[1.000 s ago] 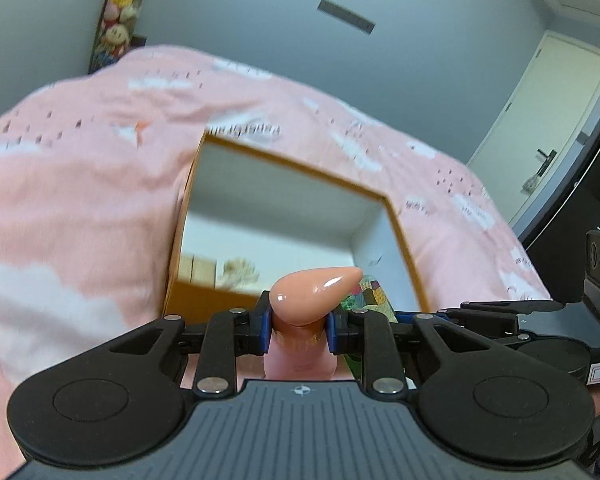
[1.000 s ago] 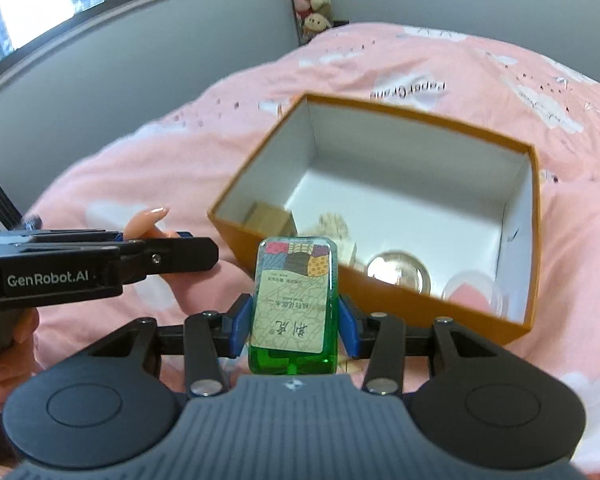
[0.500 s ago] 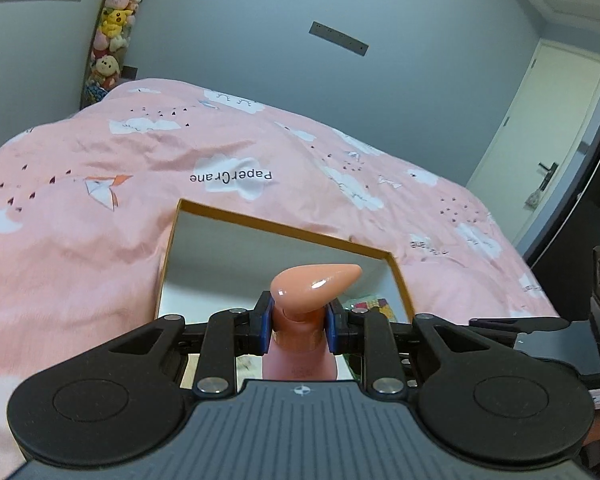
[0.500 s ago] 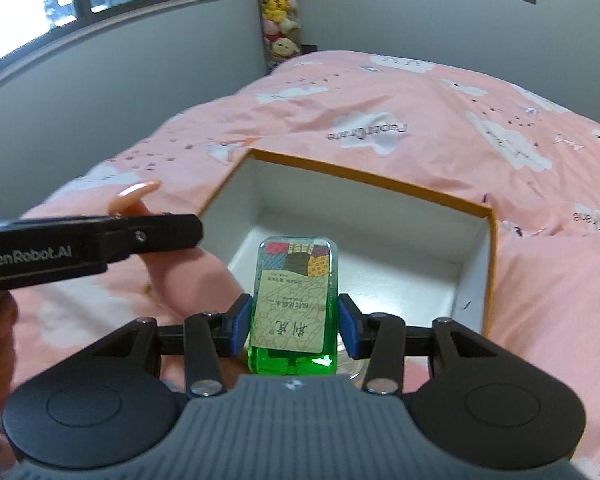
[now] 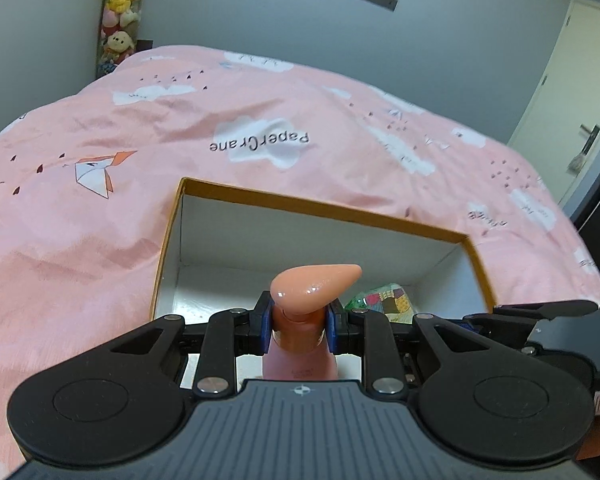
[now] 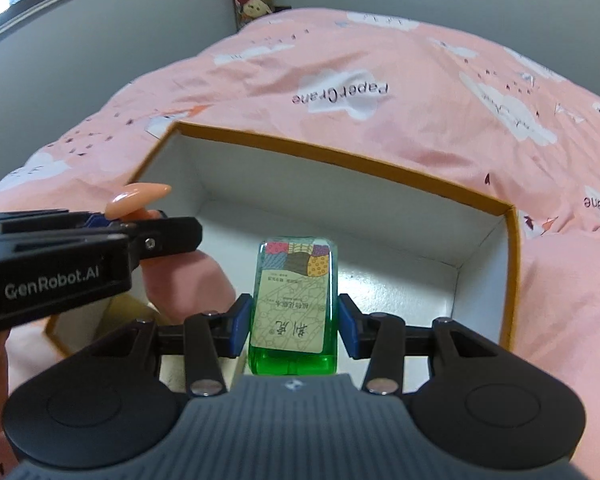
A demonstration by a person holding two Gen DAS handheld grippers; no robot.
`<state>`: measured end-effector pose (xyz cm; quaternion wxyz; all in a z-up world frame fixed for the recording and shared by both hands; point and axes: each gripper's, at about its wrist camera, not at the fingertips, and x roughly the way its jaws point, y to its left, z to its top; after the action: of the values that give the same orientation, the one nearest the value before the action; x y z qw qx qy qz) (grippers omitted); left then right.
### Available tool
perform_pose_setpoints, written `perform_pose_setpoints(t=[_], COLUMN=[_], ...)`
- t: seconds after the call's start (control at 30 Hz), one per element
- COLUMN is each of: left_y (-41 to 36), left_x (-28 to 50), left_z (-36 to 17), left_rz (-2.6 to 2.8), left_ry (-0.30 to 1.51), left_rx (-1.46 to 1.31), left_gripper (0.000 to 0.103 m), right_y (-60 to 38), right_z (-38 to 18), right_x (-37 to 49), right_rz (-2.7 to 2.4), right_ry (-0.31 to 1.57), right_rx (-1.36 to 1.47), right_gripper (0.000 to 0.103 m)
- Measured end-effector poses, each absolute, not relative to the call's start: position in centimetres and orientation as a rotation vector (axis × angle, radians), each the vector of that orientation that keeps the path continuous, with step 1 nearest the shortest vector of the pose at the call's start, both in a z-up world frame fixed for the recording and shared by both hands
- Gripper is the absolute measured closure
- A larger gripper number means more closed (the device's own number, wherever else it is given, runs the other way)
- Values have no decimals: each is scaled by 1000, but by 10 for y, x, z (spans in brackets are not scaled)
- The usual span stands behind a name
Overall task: Organize rigid objects
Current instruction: 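Lift both bottles and carry them over the orange box, then lower both bottles into the box and open both tools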
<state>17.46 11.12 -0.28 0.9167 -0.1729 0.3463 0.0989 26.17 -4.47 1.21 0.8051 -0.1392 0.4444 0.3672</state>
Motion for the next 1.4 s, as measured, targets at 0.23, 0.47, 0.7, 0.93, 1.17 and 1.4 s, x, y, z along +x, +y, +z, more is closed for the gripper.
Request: perform_pose_setpoints(t=[0.23,0.47,0.7,0.93,1.17,1.4], left_y=[117,121,130,128,126,124], left_x=[194,212,220,223,223,223], left_z=[-13,-24,-38,-44,-46,-46], left_rz=[227,242,271,274,275,273], left_ry=[725,754,810,828,825,842], left_rx=[-332,-310,-328,-330,-326,-337], left_gripper=[75,75,75,74,72,51], right_y=[-21,0,16,24,22,20], right_z=[-9,-26,-41,-53,-56,-44], right_x=[286,297,303,301,303,293], right_rz=[789,796,803,804,799,823], right_ry=[992,1022,1054,1071,1100,1062], right_rx=[-315,-344,-367,-402,-398,-469], right_gripper=[58,58,58,58,57,46])
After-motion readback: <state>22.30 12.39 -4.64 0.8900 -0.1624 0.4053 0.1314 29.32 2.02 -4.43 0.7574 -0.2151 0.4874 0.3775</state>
